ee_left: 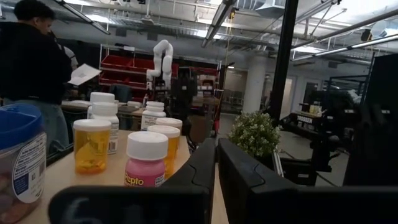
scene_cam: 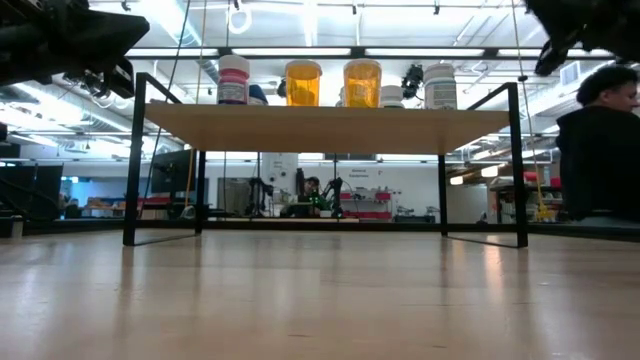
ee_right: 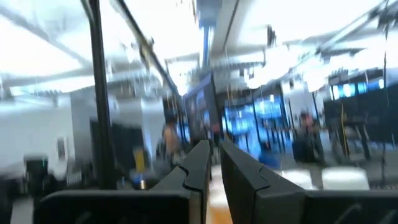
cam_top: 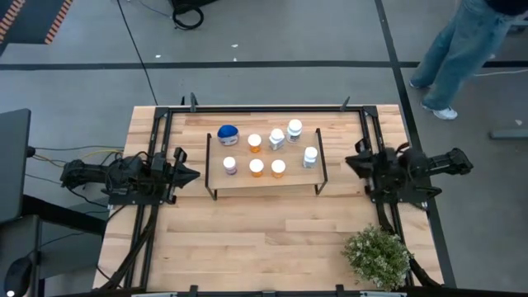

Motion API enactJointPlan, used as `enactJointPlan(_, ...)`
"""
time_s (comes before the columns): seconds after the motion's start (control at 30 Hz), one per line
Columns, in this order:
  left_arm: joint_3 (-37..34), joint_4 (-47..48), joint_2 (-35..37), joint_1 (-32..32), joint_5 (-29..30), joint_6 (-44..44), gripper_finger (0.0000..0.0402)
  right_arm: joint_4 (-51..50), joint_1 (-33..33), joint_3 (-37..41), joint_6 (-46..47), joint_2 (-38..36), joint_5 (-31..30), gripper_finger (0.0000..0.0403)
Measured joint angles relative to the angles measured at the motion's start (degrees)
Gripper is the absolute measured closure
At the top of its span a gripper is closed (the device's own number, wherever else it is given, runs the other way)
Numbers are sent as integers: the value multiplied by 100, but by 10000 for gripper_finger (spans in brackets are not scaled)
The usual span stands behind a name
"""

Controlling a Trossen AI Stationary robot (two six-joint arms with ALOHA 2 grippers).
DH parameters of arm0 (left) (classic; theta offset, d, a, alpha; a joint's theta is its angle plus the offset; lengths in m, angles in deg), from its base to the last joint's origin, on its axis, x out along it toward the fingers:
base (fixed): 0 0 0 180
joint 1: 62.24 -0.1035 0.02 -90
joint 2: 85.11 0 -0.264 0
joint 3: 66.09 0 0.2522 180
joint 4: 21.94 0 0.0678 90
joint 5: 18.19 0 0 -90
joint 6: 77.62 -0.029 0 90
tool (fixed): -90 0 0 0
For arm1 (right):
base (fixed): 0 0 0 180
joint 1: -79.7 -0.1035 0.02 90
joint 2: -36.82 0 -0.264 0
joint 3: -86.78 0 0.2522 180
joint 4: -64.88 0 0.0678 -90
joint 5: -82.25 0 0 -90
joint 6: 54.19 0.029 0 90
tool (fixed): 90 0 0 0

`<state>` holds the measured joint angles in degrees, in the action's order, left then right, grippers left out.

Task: Pick and place medicine bottles onto shelf by color
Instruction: Return to Home Position

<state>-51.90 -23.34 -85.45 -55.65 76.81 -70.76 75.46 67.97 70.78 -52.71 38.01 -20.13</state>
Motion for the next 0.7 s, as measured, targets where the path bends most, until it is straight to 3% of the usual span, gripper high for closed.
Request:
enactJointPlan(0.4, 0, 0, 0, 0, 0, -4, 366, 2207, 0, -8, 0, -2, 0, 356)
enactJointPlan(0.7, 0, 0, 0, 0, 0, -5, 378, 2409, 0, -9, 0, -2, 0, 356)
